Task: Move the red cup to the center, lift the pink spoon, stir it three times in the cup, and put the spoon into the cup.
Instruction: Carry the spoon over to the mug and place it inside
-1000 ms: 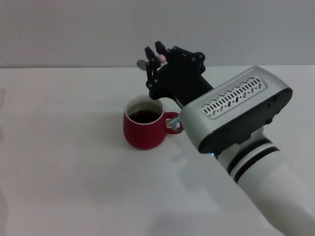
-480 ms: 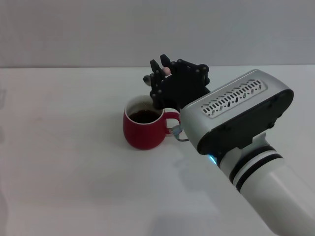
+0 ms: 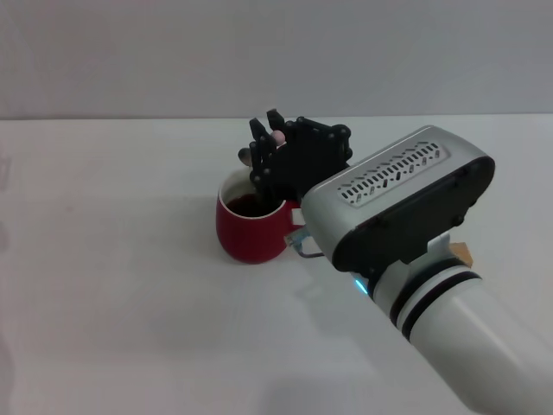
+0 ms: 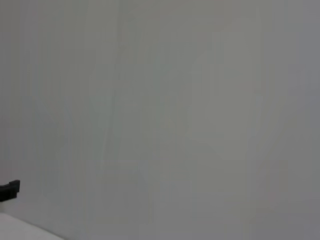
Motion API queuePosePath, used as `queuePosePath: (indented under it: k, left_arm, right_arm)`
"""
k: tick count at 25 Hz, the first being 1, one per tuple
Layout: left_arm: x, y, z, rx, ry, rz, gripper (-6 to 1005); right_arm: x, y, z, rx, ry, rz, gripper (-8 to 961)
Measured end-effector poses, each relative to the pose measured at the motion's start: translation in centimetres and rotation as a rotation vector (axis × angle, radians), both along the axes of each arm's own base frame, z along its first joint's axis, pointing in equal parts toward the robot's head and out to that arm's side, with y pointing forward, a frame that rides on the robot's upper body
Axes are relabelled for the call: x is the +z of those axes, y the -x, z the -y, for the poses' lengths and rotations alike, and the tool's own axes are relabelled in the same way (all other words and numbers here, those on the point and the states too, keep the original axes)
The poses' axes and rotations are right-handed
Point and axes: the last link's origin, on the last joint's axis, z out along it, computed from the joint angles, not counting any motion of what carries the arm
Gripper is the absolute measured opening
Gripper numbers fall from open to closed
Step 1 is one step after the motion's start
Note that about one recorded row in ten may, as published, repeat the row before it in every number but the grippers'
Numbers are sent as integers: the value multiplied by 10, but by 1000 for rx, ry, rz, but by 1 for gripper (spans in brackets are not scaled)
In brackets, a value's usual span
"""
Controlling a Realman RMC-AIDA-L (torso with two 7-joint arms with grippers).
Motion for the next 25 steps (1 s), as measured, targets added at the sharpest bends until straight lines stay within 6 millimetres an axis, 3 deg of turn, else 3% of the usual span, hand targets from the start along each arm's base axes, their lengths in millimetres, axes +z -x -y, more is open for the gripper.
queuePosePath:
  k: [25]
  left_arm:
    - [1,-1,-2,-3,1,-6,843]
  right_arm:
    - [-11,-6,2,-41,29,16,134]
